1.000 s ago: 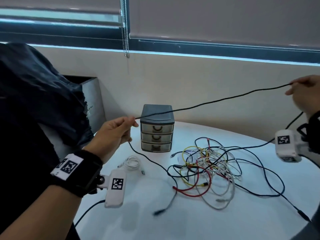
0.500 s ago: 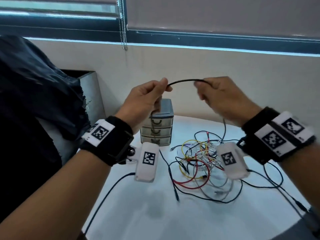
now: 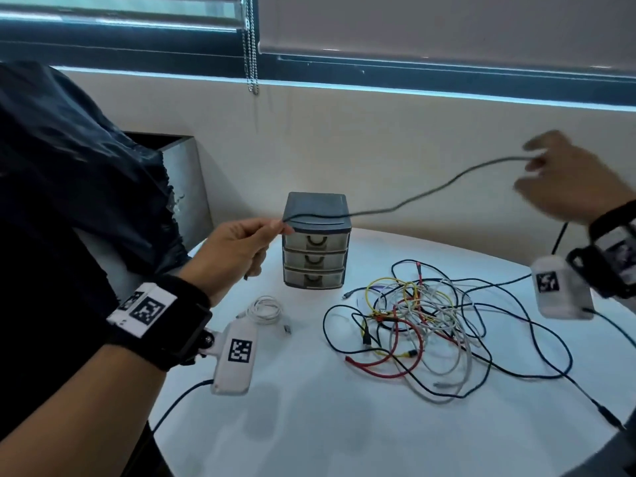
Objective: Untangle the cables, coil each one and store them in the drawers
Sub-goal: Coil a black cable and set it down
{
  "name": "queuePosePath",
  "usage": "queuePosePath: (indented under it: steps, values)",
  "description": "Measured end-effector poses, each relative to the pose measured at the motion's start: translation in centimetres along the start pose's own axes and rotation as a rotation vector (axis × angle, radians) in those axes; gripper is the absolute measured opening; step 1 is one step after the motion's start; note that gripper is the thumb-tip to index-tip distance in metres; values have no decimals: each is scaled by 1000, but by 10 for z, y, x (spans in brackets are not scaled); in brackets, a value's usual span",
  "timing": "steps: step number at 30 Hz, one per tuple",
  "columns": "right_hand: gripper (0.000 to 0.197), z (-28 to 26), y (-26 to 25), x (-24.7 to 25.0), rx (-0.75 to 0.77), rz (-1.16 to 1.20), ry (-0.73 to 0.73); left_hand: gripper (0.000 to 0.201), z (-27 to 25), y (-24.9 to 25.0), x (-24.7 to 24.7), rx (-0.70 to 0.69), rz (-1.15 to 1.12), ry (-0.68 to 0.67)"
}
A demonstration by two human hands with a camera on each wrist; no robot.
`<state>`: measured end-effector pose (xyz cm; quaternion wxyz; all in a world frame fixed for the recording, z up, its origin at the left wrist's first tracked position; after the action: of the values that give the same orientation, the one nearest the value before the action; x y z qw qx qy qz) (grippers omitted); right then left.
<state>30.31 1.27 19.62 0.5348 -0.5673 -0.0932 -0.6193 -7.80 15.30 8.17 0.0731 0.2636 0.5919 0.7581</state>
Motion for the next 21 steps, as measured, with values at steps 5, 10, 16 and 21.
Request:
queuePosePath:
  steps: [5,10,16,21]
  values:
    - [61,-103,-112,-102,457,66,-357,22,-1,18,-50,-107,208,-77]
    - [18,-125,-125,-169,323,751,-512,32,5,-1,-72,-53,67,-74]
    - [14,-104,-57,-219,163,948,-257,40,3,-90,-99,280,-422,-259]
    - [16,-126,-60,-262,294,654,-296,32,9,-100,-100,269,-890,-126]
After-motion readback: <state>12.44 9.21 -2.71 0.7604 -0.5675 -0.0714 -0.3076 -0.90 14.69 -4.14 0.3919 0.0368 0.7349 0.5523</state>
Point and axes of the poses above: each hand's wrist, its own z-axis towards the middle knuckle, its own x-axis out of the back of the hand, y = z × x, the point moved 8 cm from there along z, towards the middle knuckle, and after that the axes turned 12 degrees about z, right-handed, at the moved point
